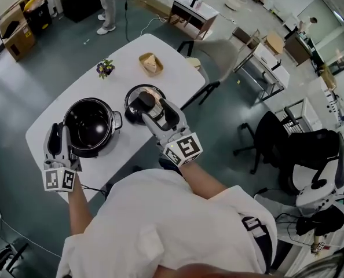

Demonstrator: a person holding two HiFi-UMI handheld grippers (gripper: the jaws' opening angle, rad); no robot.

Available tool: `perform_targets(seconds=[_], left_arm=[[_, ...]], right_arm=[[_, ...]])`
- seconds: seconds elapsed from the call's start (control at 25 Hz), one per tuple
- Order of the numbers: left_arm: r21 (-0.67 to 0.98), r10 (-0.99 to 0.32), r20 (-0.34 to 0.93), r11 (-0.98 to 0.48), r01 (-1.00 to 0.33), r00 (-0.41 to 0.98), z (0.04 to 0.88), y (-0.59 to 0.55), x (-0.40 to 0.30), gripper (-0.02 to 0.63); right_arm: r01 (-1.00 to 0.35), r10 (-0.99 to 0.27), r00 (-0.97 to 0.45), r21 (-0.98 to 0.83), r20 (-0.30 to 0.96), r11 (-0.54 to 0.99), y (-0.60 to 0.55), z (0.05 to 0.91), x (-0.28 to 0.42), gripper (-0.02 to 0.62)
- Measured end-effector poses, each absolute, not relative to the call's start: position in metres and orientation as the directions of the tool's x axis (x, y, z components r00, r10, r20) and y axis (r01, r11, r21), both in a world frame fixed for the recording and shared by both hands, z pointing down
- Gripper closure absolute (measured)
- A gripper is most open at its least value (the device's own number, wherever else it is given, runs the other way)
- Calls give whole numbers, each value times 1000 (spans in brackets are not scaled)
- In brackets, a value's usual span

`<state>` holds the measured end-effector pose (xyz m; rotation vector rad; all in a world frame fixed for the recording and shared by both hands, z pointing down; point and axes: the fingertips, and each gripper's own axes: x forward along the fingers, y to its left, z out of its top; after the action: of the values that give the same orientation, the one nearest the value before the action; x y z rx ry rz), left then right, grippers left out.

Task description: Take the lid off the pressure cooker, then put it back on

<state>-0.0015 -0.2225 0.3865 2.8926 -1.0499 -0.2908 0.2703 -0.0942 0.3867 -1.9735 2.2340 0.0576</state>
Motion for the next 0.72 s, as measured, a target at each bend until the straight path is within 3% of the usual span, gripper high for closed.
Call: perform_targets(seconds=[0.24,0.44,0.72], left_arm=[[72,-620,-154,-784,-617,770,377,-219,1,465],[125,-642,-144,-767,-630,753,378,-227,-17,465],[391,-618,-80,-741,-546,782,395,-264,-47,465]], right_arm=[[-990,-981,-113,-69,-157,125,-96,380,267,310],[-986,-987,-130,-89,-95,139,-105,391,272,310],[-975,-973,-222,-19,66,221,-139,407,293,310]])
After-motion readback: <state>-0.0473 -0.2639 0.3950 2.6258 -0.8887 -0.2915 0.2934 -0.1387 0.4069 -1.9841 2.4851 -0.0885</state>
